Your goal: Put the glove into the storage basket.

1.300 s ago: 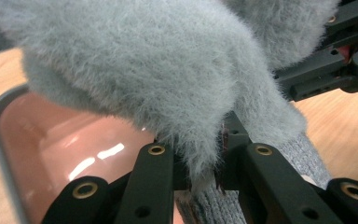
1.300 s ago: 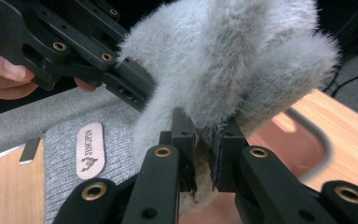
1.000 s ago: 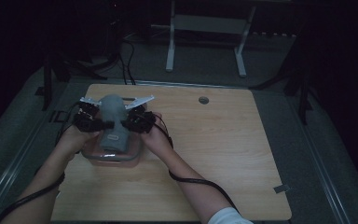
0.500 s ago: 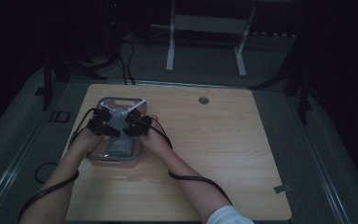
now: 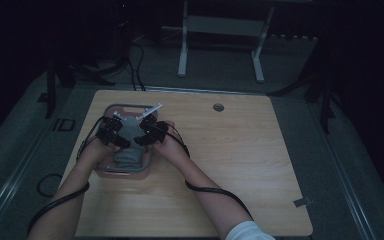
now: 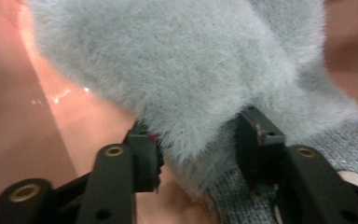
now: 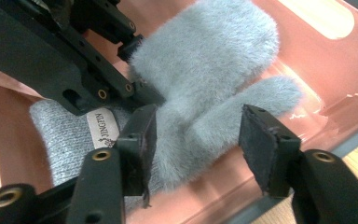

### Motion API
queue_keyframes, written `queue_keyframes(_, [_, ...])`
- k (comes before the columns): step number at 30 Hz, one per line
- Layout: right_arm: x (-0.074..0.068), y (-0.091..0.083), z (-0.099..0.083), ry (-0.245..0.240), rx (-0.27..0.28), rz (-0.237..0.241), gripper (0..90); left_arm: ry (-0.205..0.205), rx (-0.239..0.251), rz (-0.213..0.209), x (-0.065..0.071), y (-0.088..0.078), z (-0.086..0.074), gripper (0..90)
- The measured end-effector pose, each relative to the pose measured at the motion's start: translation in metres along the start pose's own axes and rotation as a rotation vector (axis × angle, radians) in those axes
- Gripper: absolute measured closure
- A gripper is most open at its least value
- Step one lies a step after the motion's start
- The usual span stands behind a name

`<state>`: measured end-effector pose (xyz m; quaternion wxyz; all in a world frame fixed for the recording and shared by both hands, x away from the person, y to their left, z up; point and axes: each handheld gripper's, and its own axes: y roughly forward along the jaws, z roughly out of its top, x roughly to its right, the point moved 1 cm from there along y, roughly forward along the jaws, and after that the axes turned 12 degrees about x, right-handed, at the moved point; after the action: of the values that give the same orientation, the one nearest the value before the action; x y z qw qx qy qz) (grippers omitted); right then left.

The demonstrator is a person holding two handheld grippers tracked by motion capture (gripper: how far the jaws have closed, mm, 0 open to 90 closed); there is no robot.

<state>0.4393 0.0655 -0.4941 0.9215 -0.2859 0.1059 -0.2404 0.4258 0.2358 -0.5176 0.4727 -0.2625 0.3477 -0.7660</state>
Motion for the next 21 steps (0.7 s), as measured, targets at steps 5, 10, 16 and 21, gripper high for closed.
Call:
queue_keyframes(5, [0.003,-0.010,0.003,0.012,0.025,0.005,40.0,0.015,0.122,0.055,-0.001,-0.024,0.004,38.2])
queue_keyframes(10, [0.007,-0.027,0.006,0.016,0.094,0.069,33.2,0.016,0.227,0.011,0.002,-0.048,0.006,25.8])
queue_keyframes(16, [0.005,-0.048,0.002,-0.018,0.130,0.125,20.5,0.061,0.326,-0.002,0.019,-0.063,-0.001,17.6])
queue_keyframes(21, [0.004,-0.066,-0.003,-0.060,0.143,0.130,15.9,0.074,0.383,-0.042,0.038,-0.074,-0.011,16.8])
